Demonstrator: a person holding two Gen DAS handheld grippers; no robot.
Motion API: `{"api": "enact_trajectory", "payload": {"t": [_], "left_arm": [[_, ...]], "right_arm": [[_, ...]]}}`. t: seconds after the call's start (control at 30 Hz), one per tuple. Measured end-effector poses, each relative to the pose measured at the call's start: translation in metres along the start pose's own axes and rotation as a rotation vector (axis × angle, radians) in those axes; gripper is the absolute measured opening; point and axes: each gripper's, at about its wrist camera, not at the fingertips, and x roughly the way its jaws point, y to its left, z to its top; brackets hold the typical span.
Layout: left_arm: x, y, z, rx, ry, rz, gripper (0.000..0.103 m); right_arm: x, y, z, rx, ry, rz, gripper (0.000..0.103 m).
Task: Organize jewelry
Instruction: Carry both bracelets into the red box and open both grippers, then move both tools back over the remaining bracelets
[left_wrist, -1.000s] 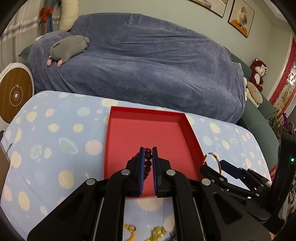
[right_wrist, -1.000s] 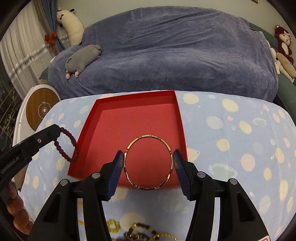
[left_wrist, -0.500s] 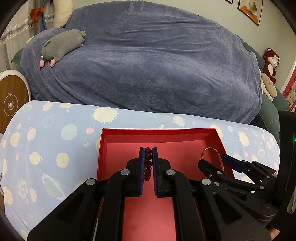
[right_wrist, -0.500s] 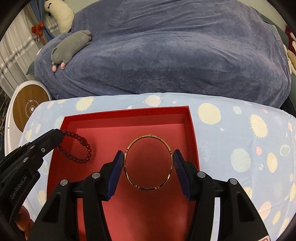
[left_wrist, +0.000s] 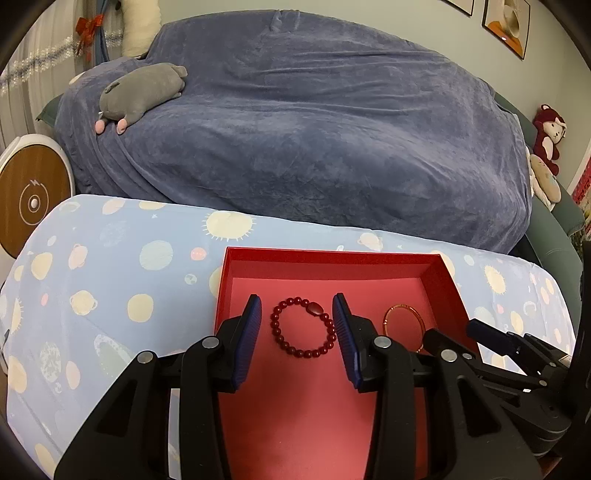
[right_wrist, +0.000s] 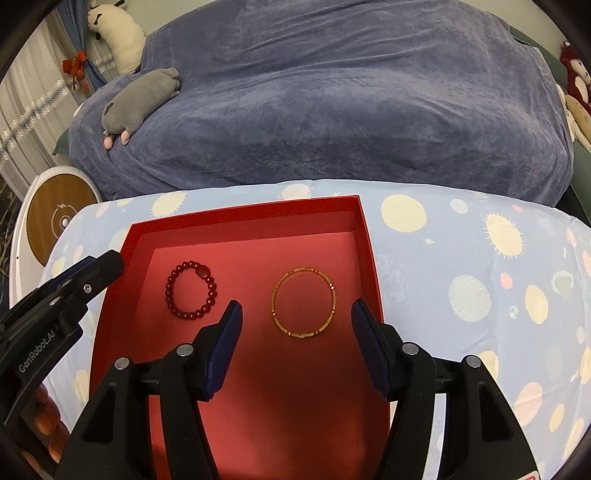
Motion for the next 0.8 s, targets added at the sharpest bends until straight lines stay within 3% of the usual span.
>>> {"api": "enact_trajectory", "payload": {"t": [0.47, 0.8], "left_arm": [[-0.081, 0.012, -0.069, 0.029, -0.019, -0.004, 0.038], [-0.125, 0.018, -0.122, 0.033, -0.003, -0.001, 0.038]], "right_arm": [[-0.089, 0.004, -0.086, -0.009, -0.068, -0.003, 0.059], [-0.121, 0.018, -0.148, -0.026, -0.055, -0.016, 0.059]]}}
